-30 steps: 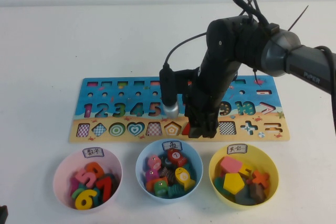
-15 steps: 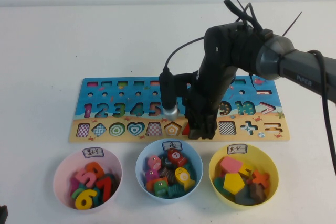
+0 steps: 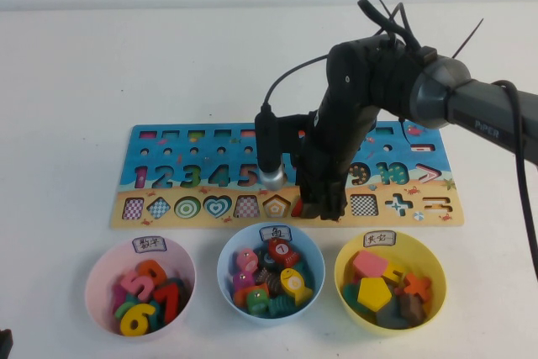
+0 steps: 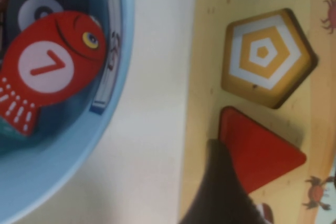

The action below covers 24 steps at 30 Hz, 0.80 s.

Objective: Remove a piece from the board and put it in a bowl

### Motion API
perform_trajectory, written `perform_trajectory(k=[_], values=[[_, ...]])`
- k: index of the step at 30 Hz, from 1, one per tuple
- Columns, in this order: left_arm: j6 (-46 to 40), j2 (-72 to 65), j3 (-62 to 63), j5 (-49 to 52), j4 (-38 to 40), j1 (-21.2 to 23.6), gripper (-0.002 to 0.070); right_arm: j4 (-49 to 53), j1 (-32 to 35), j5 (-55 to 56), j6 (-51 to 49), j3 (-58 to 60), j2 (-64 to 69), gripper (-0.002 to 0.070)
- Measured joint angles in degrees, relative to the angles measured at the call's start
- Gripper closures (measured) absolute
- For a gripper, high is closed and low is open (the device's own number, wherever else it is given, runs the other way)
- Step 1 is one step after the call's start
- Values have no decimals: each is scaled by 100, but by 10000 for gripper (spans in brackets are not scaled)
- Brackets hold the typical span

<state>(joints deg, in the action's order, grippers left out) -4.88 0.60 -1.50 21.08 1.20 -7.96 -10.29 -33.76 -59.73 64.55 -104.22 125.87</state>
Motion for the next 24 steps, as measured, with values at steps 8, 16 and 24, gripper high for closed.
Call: perform_trajectory(k=[8, 16, 24], values=[[0, 0, 0, 0, 0, 0, 679, 12, 0, 0, -3, 0, 18, 304], [0, 0, 0, 0, 0, 0, 679, -9, 0, -19, -3, -12, 63, 307], [0, 0, 0, 0, 0, 0, 679, -22, 0, -108, -23, -12, 63, 372]])
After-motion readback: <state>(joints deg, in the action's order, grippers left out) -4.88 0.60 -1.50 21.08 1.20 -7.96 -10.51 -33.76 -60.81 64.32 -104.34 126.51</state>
